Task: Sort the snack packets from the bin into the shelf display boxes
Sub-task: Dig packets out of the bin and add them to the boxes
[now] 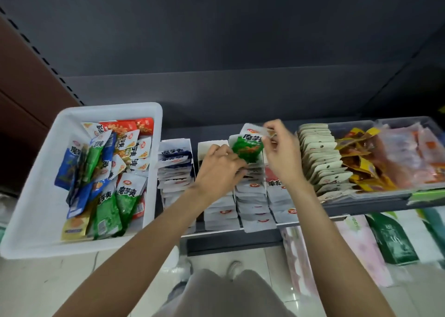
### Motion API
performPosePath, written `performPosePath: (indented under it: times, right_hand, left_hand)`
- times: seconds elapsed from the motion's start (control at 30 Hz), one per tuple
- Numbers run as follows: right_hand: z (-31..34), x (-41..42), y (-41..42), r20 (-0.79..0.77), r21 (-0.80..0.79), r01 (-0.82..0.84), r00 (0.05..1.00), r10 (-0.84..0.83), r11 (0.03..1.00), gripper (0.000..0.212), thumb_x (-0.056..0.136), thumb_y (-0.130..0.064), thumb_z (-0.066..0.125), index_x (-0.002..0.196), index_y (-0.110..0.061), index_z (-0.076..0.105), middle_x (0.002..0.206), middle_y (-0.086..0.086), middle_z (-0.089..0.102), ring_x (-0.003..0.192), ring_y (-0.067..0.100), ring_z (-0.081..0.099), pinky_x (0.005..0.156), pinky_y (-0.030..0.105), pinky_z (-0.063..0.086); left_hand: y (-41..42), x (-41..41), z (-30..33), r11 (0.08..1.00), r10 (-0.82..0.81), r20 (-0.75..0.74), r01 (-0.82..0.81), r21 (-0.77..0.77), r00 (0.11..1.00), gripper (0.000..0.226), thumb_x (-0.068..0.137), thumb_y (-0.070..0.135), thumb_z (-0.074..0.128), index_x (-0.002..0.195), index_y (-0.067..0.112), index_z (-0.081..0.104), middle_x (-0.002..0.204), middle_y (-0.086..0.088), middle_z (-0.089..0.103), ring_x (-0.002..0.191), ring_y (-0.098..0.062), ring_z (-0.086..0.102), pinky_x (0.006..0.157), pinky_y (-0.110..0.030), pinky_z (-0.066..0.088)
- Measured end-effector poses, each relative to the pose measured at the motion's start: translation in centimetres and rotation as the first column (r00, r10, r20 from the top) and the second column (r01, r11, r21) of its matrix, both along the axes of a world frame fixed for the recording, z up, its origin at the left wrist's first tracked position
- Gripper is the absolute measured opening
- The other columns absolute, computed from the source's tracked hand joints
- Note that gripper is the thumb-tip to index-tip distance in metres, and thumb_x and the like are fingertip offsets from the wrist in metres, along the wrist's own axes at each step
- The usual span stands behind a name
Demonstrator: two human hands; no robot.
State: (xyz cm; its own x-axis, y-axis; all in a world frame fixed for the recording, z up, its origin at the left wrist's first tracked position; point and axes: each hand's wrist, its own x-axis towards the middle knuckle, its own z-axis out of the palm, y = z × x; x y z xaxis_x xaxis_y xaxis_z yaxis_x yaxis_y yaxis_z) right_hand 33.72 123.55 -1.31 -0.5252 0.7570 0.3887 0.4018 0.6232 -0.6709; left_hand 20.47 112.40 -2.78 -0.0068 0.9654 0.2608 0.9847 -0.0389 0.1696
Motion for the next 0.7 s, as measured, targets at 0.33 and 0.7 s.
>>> performPosePath:
  times: [0.33, 0.7]
  right_hand:
    - [-1.8, -1.0, -0.1, 0.504, 0.221, -0.141, 0.863, 0.011, 0.965, 0.027, 0.071, 0.005, 0.061, 0.084, -0.017, 0.071, 0.072, 0.008, 0.064, 0.086, 0.027, 0.058, 0.075, 0.032, 0.039]
    - [4.4, -5.3, -8.2, 0.006, -0.149, -0.181, 0.983, 0.184, 0.972, 0.041, 0.079, 0.011, 0.049, 0.101, -0.017, 0.069, 0.099, -0.012, 0.064, 0.091, -0.005, 0.054, 0.077, 0.003, 0.036]
  left_hand:
    - [-1.4, -1.0, -0.7, 0.982, -0.159, 0.025, 0.156, 0.103, 0.987, 0.026, 0.086, 0.026, 0.050, 0.099, 0.021, 0.073, 0.090, 0.005, 0.070, 0.090, -0.018, 0.060, 0.084, -0.029, 0.042]
    - [-15.2, -12.1, 0.6, 0.683, 0.456, 0.653, -0.708, 0.181, 0.606, 0.018, 0.089, 0.021, 0.058, 0.106, 0.022, 0.064, 0.096, 0.014, 0.067, 0.084, 0.001, 0.061, 0.071, -0.022, 0.052]
